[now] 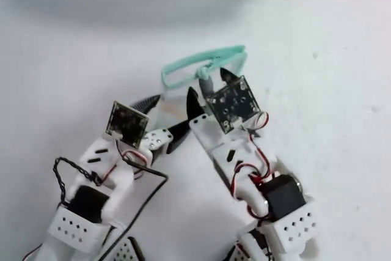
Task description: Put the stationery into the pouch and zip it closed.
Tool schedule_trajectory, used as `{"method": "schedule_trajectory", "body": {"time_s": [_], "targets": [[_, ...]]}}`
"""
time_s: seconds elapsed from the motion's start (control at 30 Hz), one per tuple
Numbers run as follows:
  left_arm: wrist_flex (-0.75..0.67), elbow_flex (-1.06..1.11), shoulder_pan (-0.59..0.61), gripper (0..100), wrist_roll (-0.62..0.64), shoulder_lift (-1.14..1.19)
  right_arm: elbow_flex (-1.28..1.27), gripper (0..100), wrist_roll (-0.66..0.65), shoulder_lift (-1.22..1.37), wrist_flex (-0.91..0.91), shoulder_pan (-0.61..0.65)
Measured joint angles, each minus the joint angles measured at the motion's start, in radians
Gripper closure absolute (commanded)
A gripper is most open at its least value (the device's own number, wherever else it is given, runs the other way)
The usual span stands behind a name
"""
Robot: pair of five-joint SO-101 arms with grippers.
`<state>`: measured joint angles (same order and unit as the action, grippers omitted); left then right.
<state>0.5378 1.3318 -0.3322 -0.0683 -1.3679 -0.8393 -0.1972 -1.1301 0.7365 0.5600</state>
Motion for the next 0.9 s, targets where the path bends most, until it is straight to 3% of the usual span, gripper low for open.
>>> {"method": "schedule_trajectory", "body": {"time_s": [0.07,0.23,0.57,0.9], "targets": [[0.000,0.000,0.000,69,0.000,0.000,0.000,95.5,0.002,0.000,-0.002,-0.002],[0.000,0.000,0.000,69,0.000,0.000,0.002,98.0,0.003,0.000,0.012,-0.002],[-0.018,0.000,0.057,69,0.000,0.000,0.164,98.1,-0.101,-0.003,0.318,0.005],[-0.044,0.000,0.112,66,-0.018,0.000,0.276,98.1,-0.184,-0.003,0.488,-0.124]]}}
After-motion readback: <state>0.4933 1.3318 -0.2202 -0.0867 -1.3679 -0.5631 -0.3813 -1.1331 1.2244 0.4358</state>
